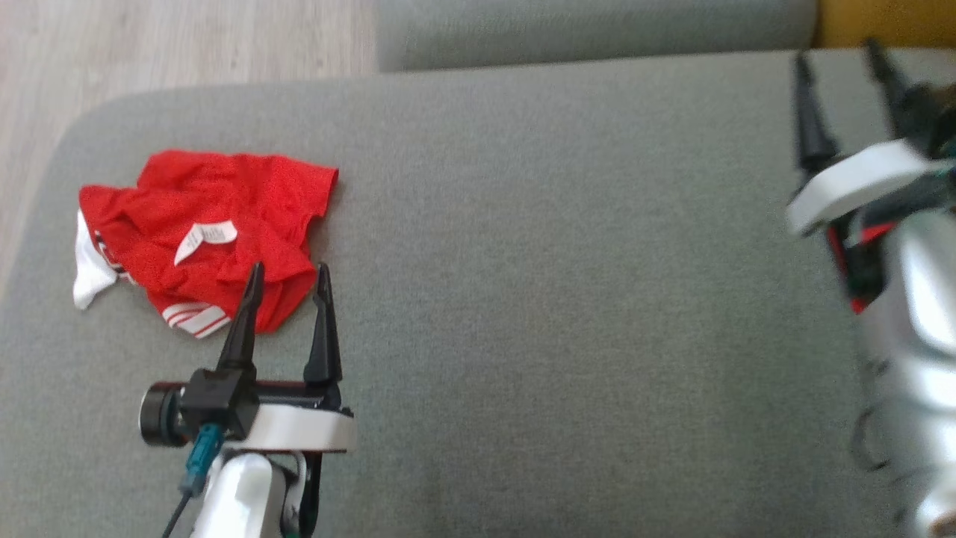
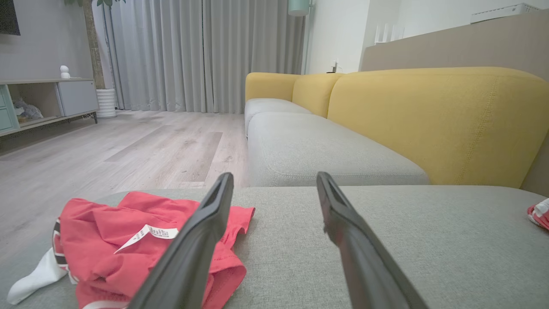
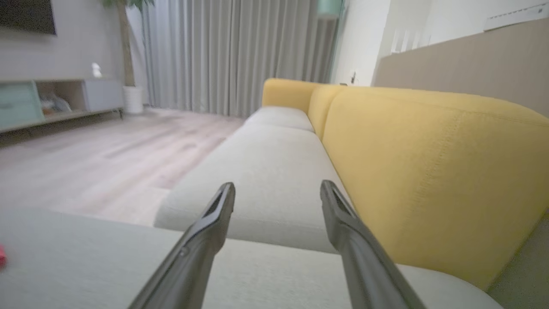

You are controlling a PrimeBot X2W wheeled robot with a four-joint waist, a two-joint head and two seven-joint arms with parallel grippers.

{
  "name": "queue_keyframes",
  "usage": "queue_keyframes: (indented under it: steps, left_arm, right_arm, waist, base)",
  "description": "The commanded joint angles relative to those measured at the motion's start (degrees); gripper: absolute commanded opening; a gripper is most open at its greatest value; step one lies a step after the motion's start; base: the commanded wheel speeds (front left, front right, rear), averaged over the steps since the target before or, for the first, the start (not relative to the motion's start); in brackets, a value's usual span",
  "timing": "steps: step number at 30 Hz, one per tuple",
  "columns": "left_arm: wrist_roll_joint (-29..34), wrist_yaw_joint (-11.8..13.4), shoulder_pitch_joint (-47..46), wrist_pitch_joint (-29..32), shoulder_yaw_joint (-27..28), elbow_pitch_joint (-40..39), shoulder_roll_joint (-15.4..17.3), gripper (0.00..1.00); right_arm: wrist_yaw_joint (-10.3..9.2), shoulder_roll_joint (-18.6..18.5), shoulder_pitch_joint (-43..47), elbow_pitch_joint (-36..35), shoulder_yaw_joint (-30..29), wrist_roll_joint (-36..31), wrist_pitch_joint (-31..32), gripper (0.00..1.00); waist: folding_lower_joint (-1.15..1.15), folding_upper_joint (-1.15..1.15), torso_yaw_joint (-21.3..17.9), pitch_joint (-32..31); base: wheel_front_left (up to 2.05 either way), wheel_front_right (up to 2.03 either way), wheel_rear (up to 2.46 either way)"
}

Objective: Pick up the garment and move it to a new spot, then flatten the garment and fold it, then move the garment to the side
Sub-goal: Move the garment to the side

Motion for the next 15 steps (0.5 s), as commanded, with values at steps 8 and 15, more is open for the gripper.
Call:
queue_keyframes:
  steps: [8,15]
  left_arm:
    - [-1.3,0.8,2.1,-0.3,1.3,-1.2,0.2,1.00]
    - [-2.4,1.5,5.0,-0.3,-0.8,-0.7,0.2,1.00]
  right_arm:
    - [0.37,9.8,17.9,-17.7,-2.5,3.0,-3.8,1.00]
    - [0.37,11.5,32.9,-23.6,-2.3,5.3,-6.0,1.00]
  waist:
    - [0.01,0.00,-0.3,-5.1]
    - [0.01,0.00,-0.5,-5.9]
  base:
    - [0.00,0.00,0.00]
    - [0.00,0.00,0.00]
